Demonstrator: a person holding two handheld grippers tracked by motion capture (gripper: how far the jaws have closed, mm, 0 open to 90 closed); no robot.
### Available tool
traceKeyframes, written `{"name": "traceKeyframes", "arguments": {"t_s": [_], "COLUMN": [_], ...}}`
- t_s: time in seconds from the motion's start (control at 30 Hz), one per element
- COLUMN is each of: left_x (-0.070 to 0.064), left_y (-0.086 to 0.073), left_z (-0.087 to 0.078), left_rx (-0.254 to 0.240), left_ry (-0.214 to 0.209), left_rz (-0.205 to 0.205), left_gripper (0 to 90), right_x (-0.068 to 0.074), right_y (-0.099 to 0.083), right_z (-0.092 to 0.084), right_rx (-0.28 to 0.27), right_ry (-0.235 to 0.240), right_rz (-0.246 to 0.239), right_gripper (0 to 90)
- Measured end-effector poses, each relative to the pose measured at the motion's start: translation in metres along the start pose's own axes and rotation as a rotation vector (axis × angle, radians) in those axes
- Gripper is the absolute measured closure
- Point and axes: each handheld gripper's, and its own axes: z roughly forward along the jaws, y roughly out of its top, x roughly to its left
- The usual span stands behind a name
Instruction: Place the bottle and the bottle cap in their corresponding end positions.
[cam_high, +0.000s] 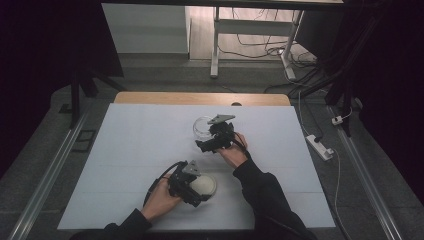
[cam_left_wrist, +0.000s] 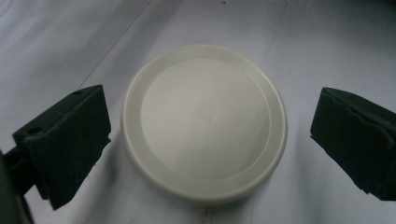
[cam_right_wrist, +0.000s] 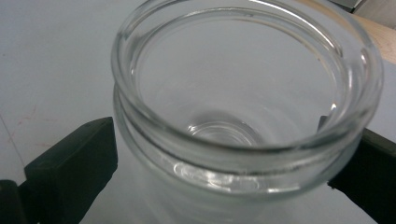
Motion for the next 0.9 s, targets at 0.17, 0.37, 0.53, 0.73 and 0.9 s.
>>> {"name": "traceKeyframes", "arguments": {"t_s": [0.17, 0.37, 0.53, 0.73, 0.9], "left_x": [0.002, 0.007, 0.011, 0.015, 0.017], "left_y": [-0.003, -0.009, -0.015, -0.022, -0.029], "left_z": [-0.006, -0.015, -0.024, -0.035, -0.041], "left_rx": [0.007, 0.007, 0.006, 0.004, 0.013], "left_ry": [0.008, 0.004, 0.012, 0.020, 0.026], "left_rz": [-0.015, -0.039, -0.054, -0.071, -0.080], "left_gripper": [0.0, 0.0, 0.0, 0.0, 0.0], "right_x": [0.000, 0.002, 0.004, 0.009, 0.011], "right_y": [-0.003, -0.008, -0.012, -0.020, -0.025], "right_z": [-0.005, -0.007, -0.010, -0.015, -0.023], "right_rx": [0.000, 0.015, 0.037, 0.064, 0.061], "right_ry": [0.012, 0.017, 0.020, 0.029, 0.056], "right_rz": [0.017, 0.020, 0.009, -0.025, -0.010], "right_gripper": [0.0, 0.0, 0.0, 0.0, 0.0]}}
